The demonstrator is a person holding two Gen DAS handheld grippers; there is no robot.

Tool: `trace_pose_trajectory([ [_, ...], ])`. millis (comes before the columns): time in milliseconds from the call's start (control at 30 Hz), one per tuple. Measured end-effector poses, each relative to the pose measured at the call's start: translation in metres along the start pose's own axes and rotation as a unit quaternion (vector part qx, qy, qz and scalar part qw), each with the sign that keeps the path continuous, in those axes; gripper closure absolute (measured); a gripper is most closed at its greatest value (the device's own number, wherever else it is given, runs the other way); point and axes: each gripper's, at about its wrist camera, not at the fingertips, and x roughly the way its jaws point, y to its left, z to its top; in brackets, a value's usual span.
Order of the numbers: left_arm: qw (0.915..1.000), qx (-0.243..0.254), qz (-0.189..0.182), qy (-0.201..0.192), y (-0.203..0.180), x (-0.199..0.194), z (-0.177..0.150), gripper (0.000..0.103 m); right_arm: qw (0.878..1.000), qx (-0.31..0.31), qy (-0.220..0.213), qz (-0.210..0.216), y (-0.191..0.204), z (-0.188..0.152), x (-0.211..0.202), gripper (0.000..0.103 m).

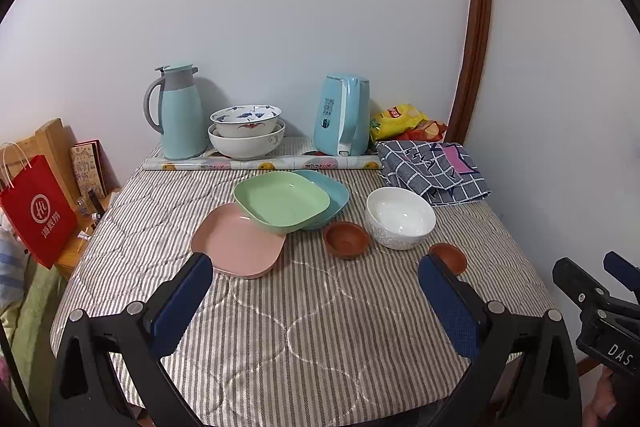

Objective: Organize plates and bowls

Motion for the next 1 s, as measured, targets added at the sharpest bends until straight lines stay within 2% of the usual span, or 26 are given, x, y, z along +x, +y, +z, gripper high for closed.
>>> trace_pose_trajectory([
  [1000,1.0000,-0.001,0.003,-0.001,0.0011,-0.0026,-0.0016,0.000,1.000,0.005,-0.005,0.005,0.0035,-0.0039,-0.0043,0.000],
])
